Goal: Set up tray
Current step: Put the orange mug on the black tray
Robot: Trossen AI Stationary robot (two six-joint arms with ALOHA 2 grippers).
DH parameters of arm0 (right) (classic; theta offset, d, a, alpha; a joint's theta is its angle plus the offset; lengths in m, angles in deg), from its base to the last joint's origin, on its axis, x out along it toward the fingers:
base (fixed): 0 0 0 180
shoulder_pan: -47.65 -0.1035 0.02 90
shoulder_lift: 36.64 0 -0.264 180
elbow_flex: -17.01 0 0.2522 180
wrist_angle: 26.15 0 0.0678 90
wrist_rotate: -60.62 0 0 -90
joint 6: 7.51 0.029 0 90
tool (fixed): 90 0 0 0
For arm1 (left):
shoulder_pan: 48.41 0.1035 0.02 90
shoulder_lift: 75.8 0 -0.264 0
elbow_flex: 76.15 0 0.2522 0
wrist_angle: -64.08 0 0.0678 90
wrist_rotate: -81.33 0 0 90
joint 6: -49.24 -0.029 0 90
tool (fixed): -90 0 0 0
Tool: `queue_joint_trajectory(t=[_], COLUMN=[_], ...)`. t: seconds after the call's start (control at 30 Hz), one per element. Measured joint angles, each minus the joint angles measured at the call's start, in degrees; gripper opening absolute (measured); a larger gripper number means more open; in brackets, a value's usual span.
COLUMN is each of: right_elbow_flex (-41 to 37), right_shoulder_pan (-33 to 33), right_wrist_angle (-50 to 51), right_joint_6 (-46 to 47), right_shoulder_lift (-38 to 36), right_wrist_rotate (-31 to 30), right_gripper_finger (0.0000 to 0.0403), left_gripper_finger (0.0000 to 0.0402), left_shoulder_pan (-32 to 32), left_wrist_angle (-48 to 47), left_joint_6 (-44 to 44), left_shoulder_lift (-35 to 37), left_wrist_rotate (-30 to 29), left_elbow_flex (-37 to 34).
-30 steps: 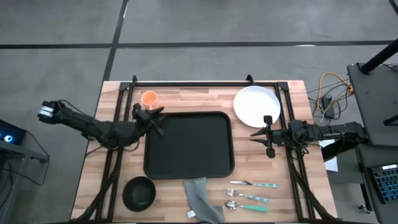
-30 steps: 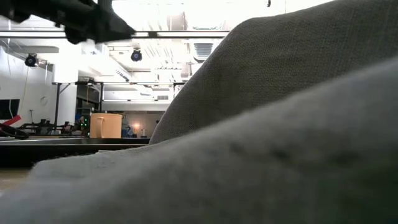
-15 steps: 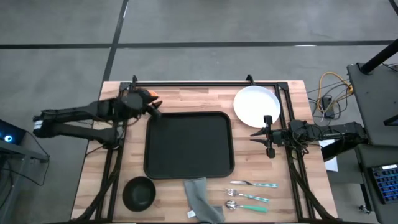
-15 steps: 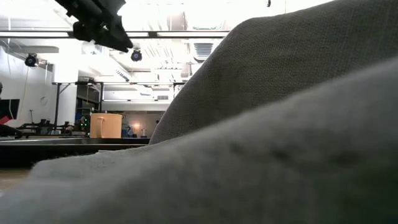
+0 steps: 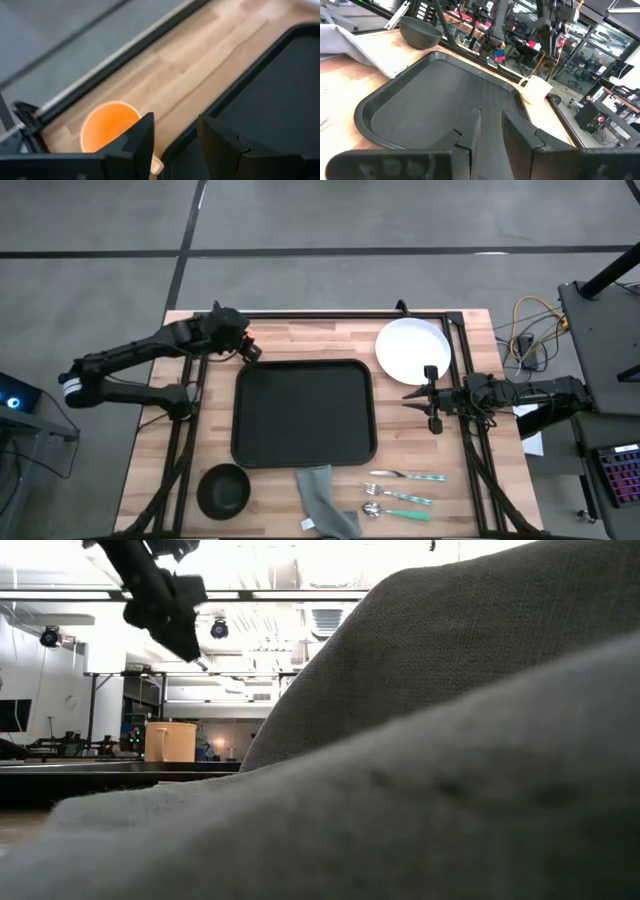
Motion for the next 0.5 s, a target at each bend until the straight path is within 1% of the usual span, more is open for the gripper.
queue_joint_trajectory(t=[0.1,0.23,0.3,0.4,0.5], right_elbow_flex=[0.0,0.0,0.0,0.0,0.0], right_shoulder_pan=[0.0,0.0,0.0,0.0,0.0], right_wrist_angle=[0.0,0.0,0.0,0.0,0.0], right_joint_6=[0.0,0.0,0.0,0.0,0.0], right_shoulder_lift=[0.0,0.0,0.0,0.0,0.0], right_wrist_rotate=[0.0,0.0,0.0,0.0,0.0], right_gripper_finger=[0.0068,0.0068,0.0068,0.0068,0.0068], left_gripper_finger=[0.0165,0.0207,0.0222,0.0233,0.0235], left_shoulder_pan=[2.0,3.9,4.6,5.7,6.6], left_wrist_angle=[-0.5,-0.5,-0.5,-0.4,-0.4], left_joint_6=[-1.4,-1.9,-1.9,-1.9,-1.9], left_shoulder_lift=[-3.3,-7.2,-8.6,-10.0,-11.3], left_wrist_rotate=[2.9,3.0,3.0,3.0,2.9], left_elbow_flex=[-0.1,-0.1,-0.1,-0.1,-0.1])
